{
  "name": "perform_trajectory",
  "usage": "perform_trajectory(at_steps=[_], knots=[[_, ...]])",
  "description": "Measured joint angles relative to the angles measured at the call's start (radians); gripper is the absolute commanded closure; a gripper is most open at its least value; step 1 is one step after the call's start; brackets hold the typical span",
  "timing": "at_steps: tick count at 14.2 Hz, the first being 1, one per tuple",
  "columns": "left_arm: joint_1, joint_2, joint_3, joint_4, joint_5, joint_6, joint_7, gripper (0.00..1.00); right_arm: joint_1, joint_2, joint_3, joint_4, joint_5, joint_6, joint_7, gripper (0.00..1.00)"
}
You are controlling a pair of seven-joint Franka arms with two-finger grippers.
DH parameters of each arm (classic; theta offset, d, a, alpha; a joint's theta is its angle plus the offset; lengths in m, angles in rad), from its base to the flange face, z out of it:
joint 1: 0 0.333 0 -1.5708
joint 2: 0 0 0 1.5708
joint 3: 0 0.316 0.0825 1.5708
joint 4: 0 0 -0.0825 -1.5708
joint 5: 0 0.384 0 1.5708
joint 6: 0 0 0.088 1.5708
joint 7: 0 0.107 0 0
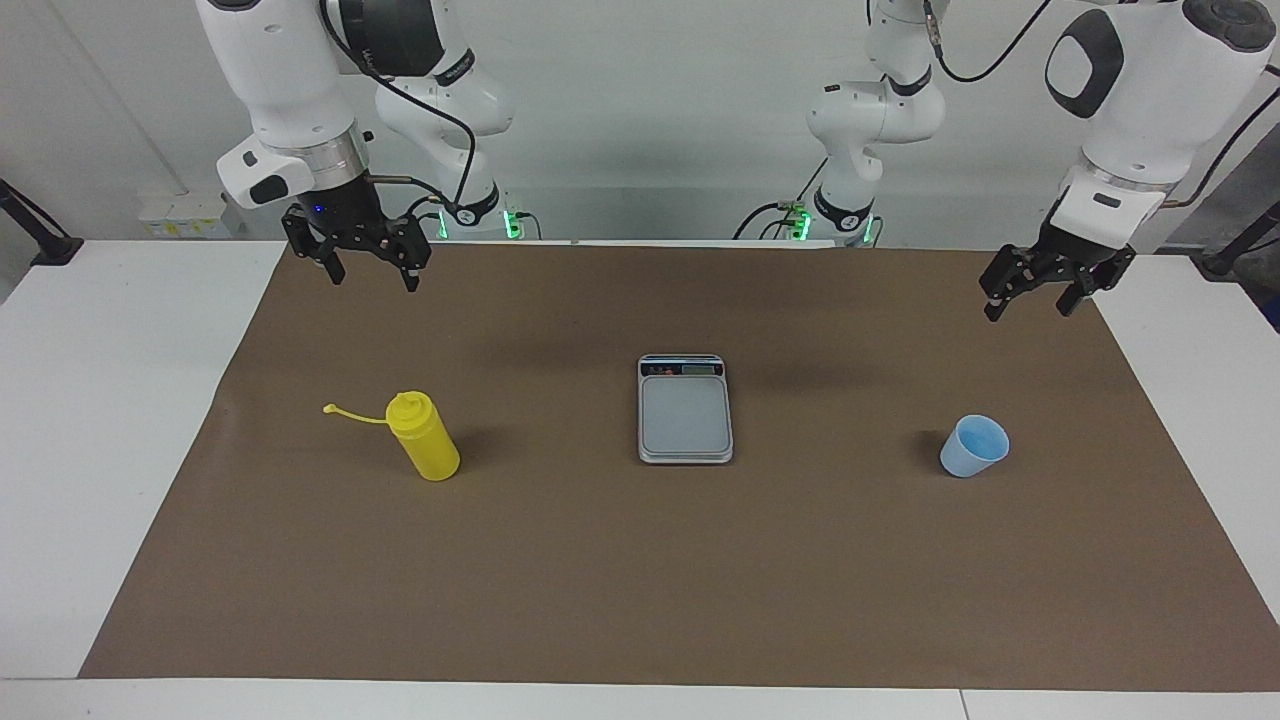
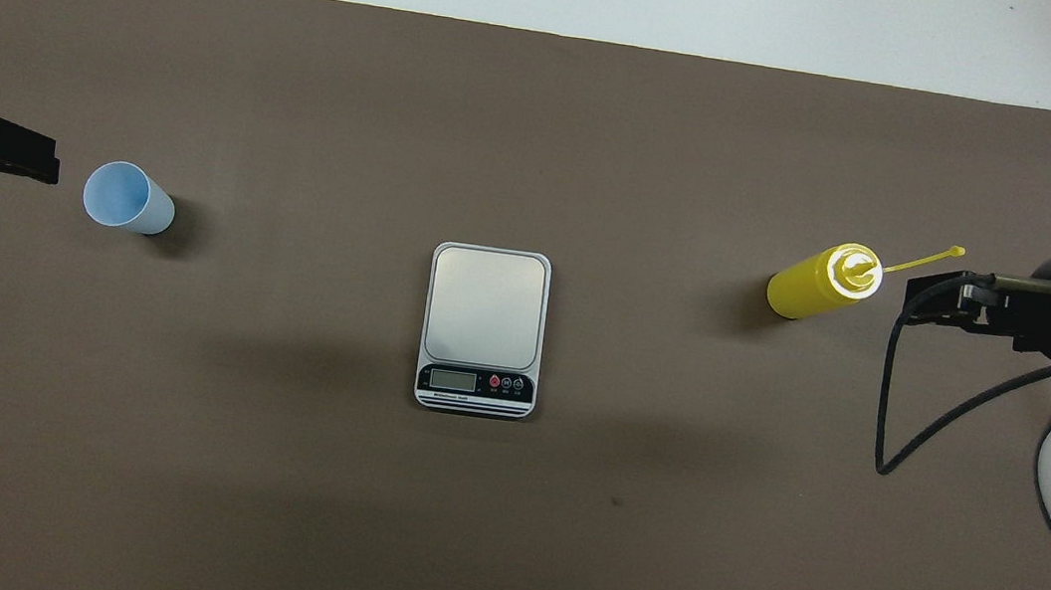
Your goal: Pour seasoning into cup on scale with both arms
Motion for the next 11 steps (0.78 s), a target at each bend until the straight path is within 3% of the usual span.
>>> perform_trajectory(at_steps=[7,11], knots=[[0.001,0.000,0.008,-0.005,0.000,0.005,0.007,0.00,0.000,0.000,0.000,0.000,0.000,0.000,0.000,0.00],[0.003,-0.006,0.045,-0.094,0.000,0.118,0.044,0.00,0.000,0.000,0.000,0.000,0.000,0.000,0.000,0.00]])
